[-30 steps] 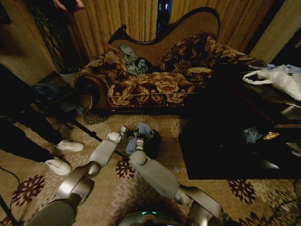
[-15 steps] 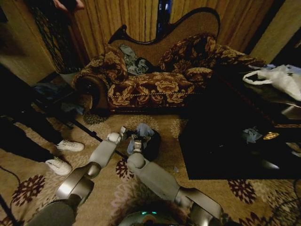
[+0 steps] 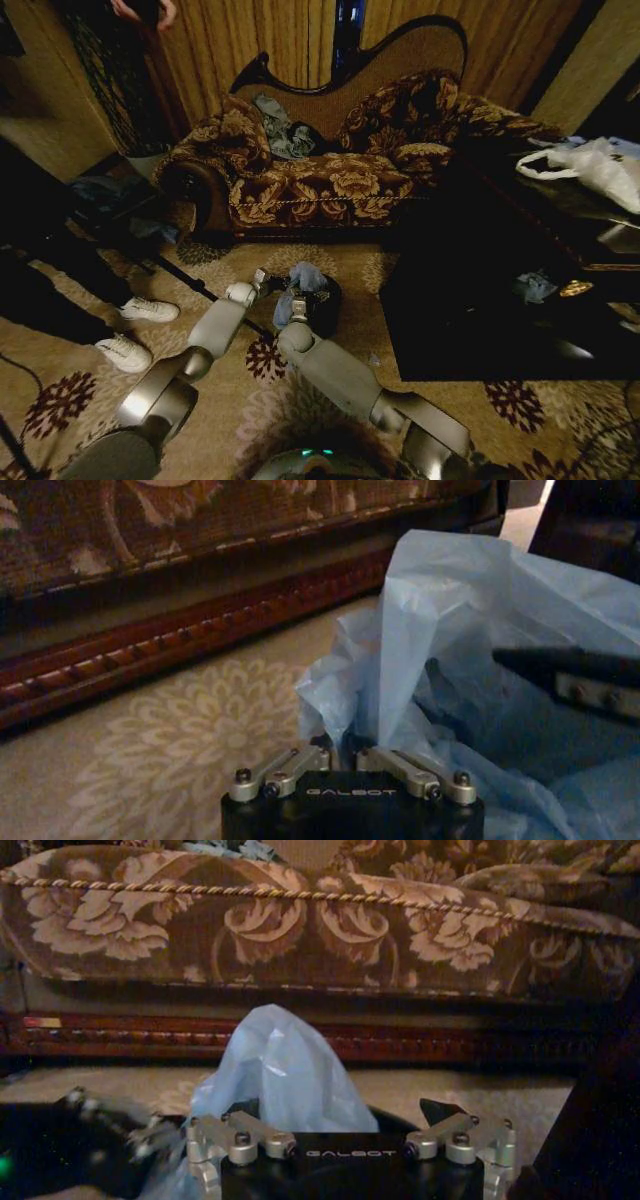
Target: Place a garbage bag over the trash bin.
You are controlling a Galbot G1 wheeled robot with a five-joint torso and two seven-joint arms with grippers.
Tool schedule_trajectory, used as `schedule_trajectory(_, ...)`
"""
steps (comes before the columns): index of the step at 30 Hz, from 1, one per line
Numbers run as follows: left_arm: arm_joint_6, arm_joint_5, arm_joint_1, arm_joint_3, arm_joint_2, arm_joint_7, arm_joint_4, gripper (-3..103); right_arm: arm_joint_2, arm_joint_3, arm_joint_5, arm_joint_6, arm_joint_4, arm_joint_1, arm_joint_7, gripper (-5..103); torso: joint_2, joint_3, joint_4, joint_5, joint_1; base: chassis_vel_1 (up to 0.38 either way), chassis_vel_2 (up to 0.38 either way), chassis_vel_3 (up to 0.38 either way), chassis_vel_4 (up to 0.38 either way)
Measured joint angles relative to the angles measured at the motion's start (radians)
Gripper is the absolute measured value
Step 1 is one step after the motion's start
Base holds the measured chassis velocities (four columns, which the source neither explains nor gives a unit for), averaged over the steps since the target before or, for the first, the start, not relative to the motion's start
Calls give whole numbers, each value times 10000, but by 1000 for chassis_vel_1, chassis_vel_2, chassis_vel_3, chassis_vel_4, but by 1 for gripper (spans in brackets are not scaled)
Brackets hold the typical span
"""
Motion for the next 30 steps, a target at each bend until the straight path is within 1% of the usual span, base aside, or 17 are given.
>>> schedule_trajectory(1,0,0,0,0,0,0,0,10,0,0,0,0,0,0,0,100,0,0,0,0,0,0,0,0,0)
schedule_trajectory(4,-67,20,104,-36,23,-68,-65,26,0,50,-251,0,-195,76,-7,100,0,0,1,0,0,0,0,0,0)
schedule_trajectory(6,-76,26,117,-44,28,-80,-77,26,0,57,-285,0,-234,89,-12,100,0,0,1,1,0,0,0,0,0)
schedule_trajectory(7,-92,44,160,-76,38,-92,-137,36,0,69,-358,0,-335,111,-24,100,0,0,2,2,0,0,0,0,0)
schedule_trajectory(9,-98,51,196,-97,46,-97,-184,36,0,88,-418,6,-425,124,-41,100,0,0,2,2,0,0,0,0,0)
schedule_trajectory(12,-109,63,330,-157,65,-109,-334,53,-1,271,-697,103,-825,189,-127,100,0,0,1,1,0,0,0,0,0)
schedule_trajectory(13,-109,63,330,-157,65,-109,-334,53,-1,271,-697,103,-825,189,-127,100,0,0,1,1,0,0,0,0,0)
schedule_trajectory(14,-117,64,379,-172,76,-111,-384,58,-2,354,-774,153,-933,218,-159,100,0,0,0,0,0,0,0,0,0)
schedule_trajectory(15,-120,64,420,-180,88,-113,-430,58,-3,411,-811,180,-982,238,-182,100,0,0,-1,0,0,0,0,0,0)
schedule_trajectory(16,-125,64,509,-188,107,-113,-516,69,-3,496,-833,205,-1030,292,-216,100,0,0,0,0,0,0,0,0,0)
schedule_trajectory(17,-125,64,509,-188,107,-113,-516,69,-3,496,-833,205,-1030,292,-216,100,0,0,0,0,0,0,0,0,0)
schedule_trajectory(20,-154,65,687,-220,149,-114,-672,85,-3,665,-829,216,-1049,463,-225,100,0,0,1,0,0,0,0,0,0)
schedule_trajectory(21,-154,65,687,-220,149,-114,-672,85,-3,665,-829,216,-1049,463,-225,100,0,0,1,0,0,0,0,0,0)
schedule_trajectory(22,-164,64,738,-231,158,-112,-721,90,-3,675,-797,210,-995,519,-203,100,0,0,1,-2,0,0,0,0,0)
schedule_trajectory(23,-164,64,738,-231,158,-112,-721,90,-3,675,-797,210,-995,519,-203,100,0,0,1,-2,0,0,0,0,0)
schedule_trajectory(25,-179,58,815,-244,184,-105,-808,98,-3,643,-684,161,-793,574,-120,100,0,0,0,-1,0,0,0,0,0)
schedule_trajectory(30,-212,40,972,-293,267,-98,-948,100,-3,514,-460,48,-495,654,-11,100,0,0,0,-2,0,0,0,0,0)
